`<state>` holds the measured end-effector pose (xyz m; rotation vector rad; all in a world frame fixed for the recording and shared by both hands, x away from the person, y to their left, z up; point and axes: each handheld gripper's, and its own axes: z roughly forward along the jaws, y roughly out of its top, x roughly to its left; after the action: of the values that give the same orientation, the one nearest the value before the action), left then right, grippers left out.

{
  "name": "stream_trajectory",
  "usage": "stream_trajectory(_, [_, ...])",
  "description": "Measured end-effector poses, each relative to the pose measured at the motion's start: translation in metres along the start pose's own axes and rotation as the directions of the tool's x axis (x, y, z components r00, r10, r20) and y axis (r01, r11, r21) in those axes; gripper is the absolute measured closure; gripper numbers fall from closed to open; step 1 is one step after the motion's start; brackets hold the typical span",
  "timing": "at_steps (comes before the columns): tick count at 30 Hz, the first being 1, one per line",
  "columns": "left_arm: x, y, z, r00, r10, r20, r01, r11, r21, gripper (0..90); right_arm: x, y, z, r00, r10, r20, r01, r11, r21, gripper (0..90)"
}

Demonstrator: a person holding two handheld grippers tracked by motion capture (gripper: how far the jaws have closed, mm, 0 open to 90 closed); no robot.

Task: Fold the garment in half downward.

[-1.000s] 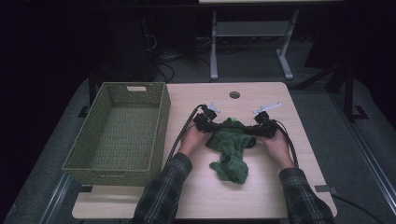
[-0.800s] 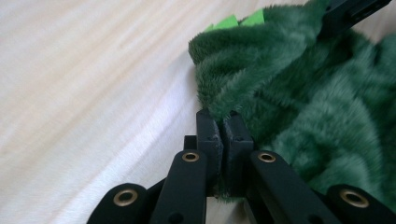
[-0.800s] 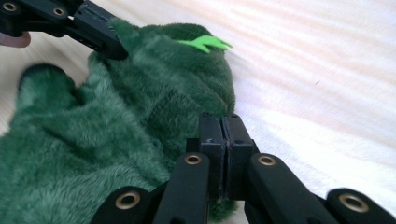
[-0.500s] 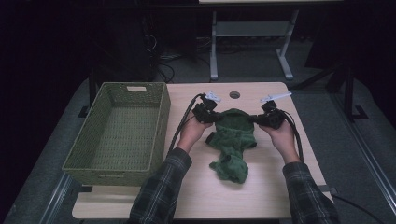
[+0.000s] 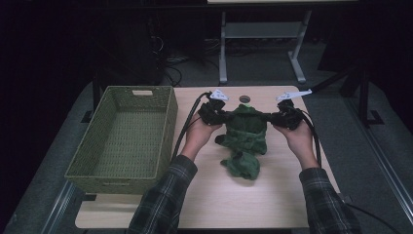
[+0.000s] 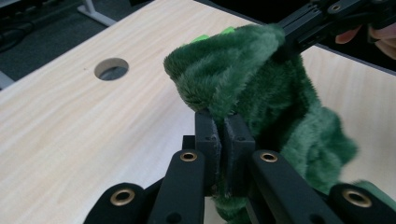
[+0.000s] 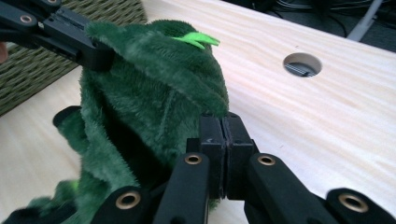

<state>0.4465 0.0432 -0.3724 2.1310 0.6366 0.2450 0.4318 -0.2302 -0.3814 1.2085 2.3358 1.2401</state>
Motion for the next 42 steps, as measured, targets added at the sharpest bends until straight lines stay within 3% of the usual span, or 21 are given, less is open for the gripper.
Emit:
stream_trajectory(12, [-0.018, -0.020, -0.022, 0.9985, -0.022, 0.049, 0.023, 0.9993, -0.028, 85.9, 0.026, -0.020, -0.016, 0.9982, -0.046, -0.038, 0.046, 0.999, -0.006, 88.8])
stream_trajectory(20, [-0.036, -0.029, -0.034, 0.9970, 0.037, 0.068, -0.035, 0.9989, -0.030, 85.7, 0.041, -0.034, -0.027, 0.9951, -0.087, -0.045, 0.087, 0.996, -0.016, 88.8])
stream_trajectory(31, [-0.057, -0.050, -0.037, 0.9913, 0.063, 0.116, -0.063, 0.9980, -0.006, 85.7, 0.063, -0.060, -0.041, 0.9885, -0.128, -0.081, 0.125, 0.991, -0.044, 88.7])
stream_trajectory(39, [-0.073, -0.067, -0.039, 0.9844, 0.099, 0.146, -0.102, 0.9947, 0.014, 85.7, 0.078, -0.082, -0.044, 0.9828, -0.144, -0.116, 0.141, 0.989, -0.030, 88.5])
stream_trajectory(42, [-0.078, -0.075, -0.038, 0.9825, 0.100, 0.157, -0.105, 0.9941, 0.025, 85.8, 0.083, -0.089, -0.042, 0.9808, -0.157, -0.116, 0.158, 0.987, 0.004, 88.4])
